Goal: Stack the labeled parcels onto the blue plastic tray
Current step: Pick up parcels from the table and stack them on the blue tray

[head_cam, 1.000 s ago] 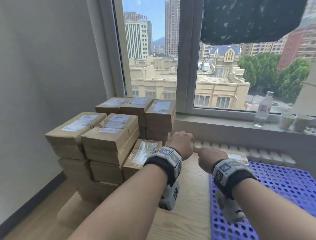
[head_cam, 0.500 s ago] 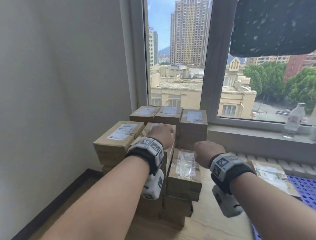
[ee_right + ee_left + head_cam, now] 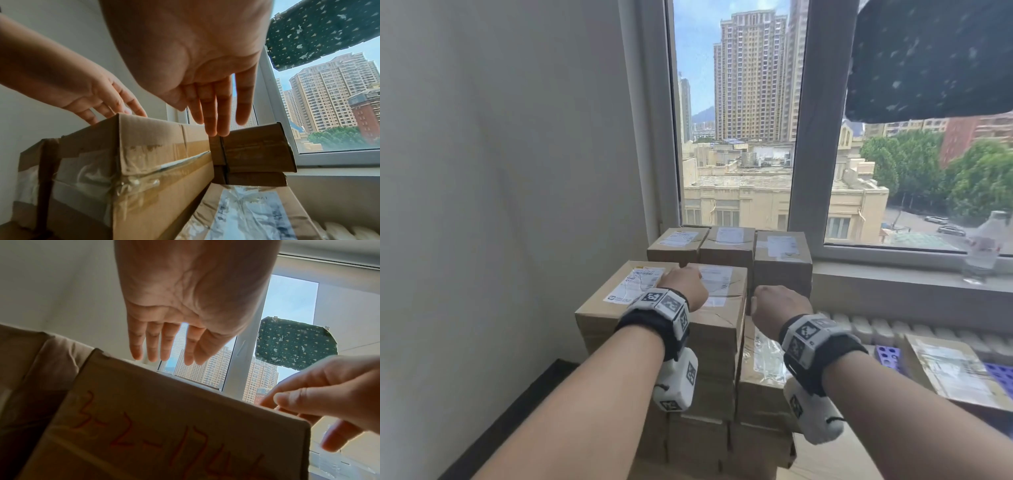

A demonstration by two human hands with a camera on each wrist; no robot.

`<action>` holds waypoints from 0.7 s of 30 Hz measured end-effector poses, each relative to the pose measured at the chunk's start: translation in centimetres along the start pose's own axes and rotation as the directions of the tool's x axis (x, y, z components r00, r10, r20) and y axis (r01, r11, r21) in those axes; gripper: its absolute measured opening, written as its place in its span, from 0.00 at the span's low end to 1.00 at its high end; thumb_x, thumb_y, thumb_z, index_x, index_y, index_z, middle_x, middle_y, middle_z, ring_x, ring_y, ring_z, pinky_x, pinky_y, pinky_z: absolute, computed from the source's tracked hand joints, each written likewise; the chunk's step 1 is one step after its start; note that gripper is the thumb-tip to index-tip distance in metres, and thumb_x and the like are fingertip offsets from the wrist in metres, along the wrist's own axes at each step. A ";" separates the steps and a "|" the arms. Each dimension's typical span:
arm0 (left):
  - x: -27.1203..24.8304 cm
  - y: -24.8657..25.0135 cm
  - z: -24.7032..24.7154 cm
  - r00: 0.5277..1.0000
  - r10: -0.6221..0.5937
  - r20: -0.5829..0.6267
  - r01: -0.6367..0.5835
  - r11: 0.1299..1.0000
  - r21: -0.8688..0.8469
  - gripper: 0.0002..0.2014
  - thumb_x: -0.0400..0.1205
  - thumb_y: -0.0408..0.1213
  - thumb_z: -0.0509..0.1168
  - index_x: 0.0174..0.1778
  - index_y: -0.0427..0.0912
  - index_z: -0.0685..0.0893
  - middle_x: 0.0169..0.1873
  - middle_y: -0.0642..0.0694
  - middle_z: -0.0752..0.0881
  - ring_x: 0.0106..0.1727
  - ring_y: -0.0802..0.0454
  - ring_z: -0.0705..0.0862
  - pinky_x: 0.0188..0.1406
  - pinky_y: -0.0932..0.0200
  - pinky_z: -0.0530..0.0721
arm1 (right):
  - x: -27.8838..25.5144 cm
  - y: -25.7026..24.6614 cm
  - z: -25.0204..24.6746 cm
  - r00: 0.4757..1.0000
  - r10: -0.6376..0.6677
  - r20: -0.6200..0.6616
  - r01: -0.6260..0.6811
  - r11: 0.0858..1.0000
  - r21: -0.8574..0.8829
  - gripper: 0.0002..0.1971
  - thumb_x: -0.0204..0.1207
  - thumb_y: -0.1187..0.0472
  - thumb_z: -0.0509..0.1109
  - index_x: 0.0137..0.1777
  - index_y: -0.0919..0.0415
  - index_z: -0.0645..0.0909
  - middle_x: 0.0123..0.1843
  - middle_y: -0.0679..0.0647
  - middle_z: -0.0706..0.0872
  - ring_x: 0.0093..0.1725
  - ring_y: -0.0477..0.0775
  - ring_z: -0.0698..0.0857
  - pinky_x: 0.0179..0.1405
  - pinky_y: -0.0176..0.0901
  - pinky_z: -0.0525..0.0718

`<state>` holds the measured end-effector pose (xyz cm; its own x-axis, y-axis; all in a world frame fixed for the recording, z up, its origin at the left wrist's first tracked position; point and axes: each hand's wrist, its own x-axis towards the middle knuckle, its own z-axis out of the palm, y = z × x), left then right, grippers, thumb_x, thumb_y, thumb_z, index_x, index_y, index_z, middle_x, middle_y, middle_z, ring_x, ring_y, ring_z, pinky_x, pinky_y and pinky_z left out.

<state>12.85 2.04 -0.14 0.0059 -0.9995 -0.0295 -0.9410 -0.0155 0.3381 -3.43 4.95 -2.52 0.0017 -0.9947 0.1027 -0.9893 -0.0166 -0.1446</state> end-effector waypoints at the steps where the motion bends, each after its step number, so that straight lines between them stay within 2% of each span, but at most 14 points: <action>1: 0.1 -0.1 -0.1 1.000 0.002 0.007 -0.002 1.000 0.000 0.25 0.81 0.31 0.54 0.76 0.45 0.73 0.74 0.40 0.75 0.74 0.41 0.74 0.74 0.46 0.73 | 0.1 -0.2 -0.2 1.000 0.010 0.002 -0.010 1.000 0.006 0.12 0.81 0.61 0.55 0.49 0.54 0.82 0.55 0.55 0.87 0.53 0.59 0.86 0.46 0.46 0.77; 4: 0.2 -0.1 -0.2 1.000 0.005 0.028 -0.005 1.000 0.007 0.27 0.81 0.31 0.53 0.79 0.43 0.69 0.76 0.38 0.73 0.75 0.39 0.74 0.72 0.47 0.74 | 0.2 -1.0 -0.3 1.000 0.027 0.015 -0.028 0.999 0.041 0.12 0.85 0.55 0.54 0.45 0.53 0.77 0.53 0.54 0.86 0.48 0.56 0.82 0.46 0.46 0.76; 7: 0.5 -0.5 -0.2 0.998 0.010 0.067 -0.011 1.000 0.002 0.28 0.81 0.30 0.53 0.81 0.43 0.67 0.75 0.39 0.74 0.74 0.39 0.75 0.71 0.47 0.76 | 0.0 -2.0 -0.4 0.998 0.042 0.044 -0.044 0.997 0.065 0.15 0.86 0.48 0.50 0.44 0.53 0.73 0.47 0.51 0.80 0.47 0.54 0.80 0.46 0.46 0.75; 11: 0.6 -0.8 0.0 0.995 0.041 0.096 -0.043 0.999 0.018 0.28 0.81 0.29 0.53 0.80 0.43 0.64 0.75 0.40 0.73 0.74 0.39 0.74 0.68 0.48 0.75 | 0.3 -2.6 0.5 0.993 0.093 0.076 -0.102 0.987 0.120 0.17 0.86 0.46 0.51 0.46 0.56 0.75 0.47 0.52 0.80 0.47 0.54 0.79 0.42 0.44 0.73; 13: 0.5 -0.8 0.1 0.994 0.050 0.093 -0.053 0.998 0.023 0.29 0.81 0.29 0.53 0.81 0.44 0.64 0.76 0.40 0.73 0.75 0.39 0.73 0.69 0.48 0.74 | 0.6 -2.6 1.2 0.985 0.119 0.121 -0.141 0.971 0.191 0.20 0.86 0.46 0.52 0.52 0.59 0.79 0.52 0.55 0.83 0.49 0.55 0.81 0.41 0.44 0.73; 16: 0.4 -1.0 0.5 0.994 0.050 0.101 -0.053 0.998 0.021 0.30 0.82 0.29 0.54 0.83 0.45 0.62 0.76 0.41 0.74 0.75 0.41 0.74 0.69 0.50 0.75 | 0.8 -2.5 2.1 0.971 0.148 0.187 -0.197 0.939 0.282 0.27 0.87 0.44 0.51 0.66 0.66 0.79 0.63 0.60 0.84 0.58 0.59 0.83 0.52 0.45 0.76; 19: 0.3 -1.2 0.8 0.993 0.040 0.109 -0.043 0.999 0.022 0.29 0.84 0.30 0.54 0.83 0.43 0.61 0.76 0.39 0.74 0.75 0.40 0.74 0.70 0.51 0.73 | 0.8 -2.7 2.6 0.962 0.169 0.214 -0.241 0.894 0.377 0.28 0.86 0.43 0.52 0.67 0.68 0.78 0.58 0.60 0.84 0.50 0.58 0.81 0.51 0.48 0.79; 21: 0.2 -1.3 0.9 0.993 0.031 0.118 -0.034 0.999 0.022 0.30 0.84 0.32 0.55 0.84 0.42 0.59 0.77 0.38 0.73 0.76 0.39 0.74 0.71 0.50 0.73 | 0.7 -3.0 2.7 0.958 0.184 0.219 -0.264 0.864 0.429 0.28 0.86 0.44 0.53 0.68 0.69 0.77 0.53 0.58 0.81 0.49 0.58 0.79 0.50 0.47 0.78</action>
<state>13.78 1.91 -1.46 -0.0631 -0.9895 -0.1299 -0.9480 0.0187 0.3178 -0.04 4.04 -4.67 -0.1487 -0.9784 -0.1433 -0.7929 0.2046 -0.5739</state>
